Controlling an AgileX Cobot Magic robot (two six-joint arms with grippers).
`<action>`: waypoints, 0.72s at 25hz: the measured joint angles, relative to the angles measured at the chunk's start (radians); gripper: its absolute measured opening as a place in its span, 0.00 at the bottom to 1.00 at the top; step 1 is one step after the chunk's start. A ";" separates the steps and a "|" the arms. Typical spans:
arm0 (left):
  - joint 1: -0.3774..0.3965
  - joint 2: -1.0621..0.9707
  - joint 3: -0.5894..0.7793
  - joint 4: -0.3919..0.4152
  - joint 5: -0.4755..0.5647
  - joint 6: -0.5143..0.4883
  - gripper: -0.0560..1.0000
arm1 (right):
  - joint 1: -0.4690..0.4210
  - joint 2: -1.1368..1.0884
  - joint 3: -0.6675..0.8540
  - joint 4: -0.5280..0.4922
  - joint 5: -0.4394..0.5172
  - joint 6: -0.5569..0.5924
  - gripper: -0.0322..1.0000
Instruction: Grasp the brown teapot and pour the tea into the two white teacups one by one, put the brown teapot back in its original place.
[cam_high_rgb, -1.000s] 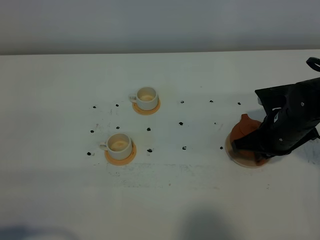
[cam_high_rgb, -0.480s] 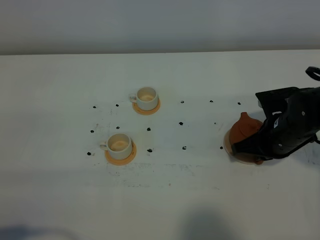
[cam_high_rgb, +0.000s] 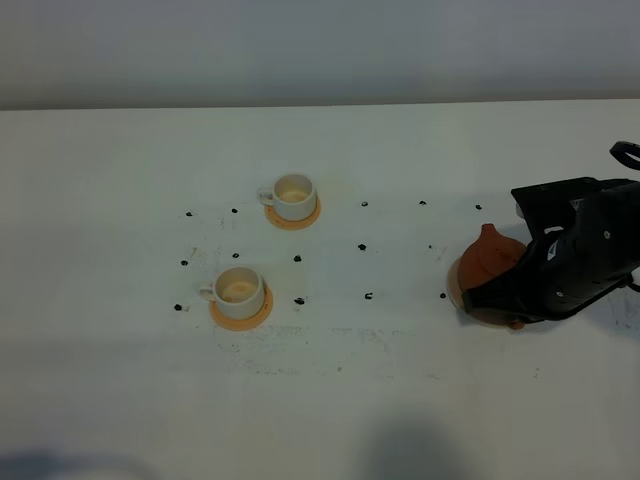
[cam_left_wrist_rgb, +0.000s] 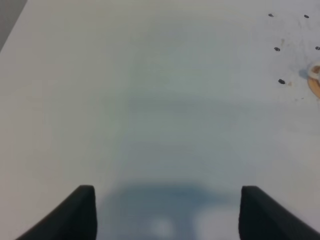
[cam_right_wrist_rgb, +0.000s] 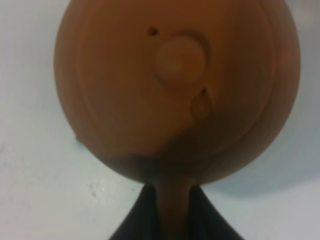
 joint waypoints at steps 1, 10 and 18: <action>0.000 0.000 0.000 0.000 0.000 0.000 0.59 | 0.000 0.000 0.005 0.000 -0.010 0.000 0.12; 0.000 0.000 0.000 0.000 0.000 0.000 0.59 | 0.002 -0.018 0.064 0.001 -0.100 0.000 0.12; 0.000 0.000 0.000 0.000 0.000 0.000 0.59 | 0.002 -0.062 0.068 -0.002 -0.133 0.000 0.12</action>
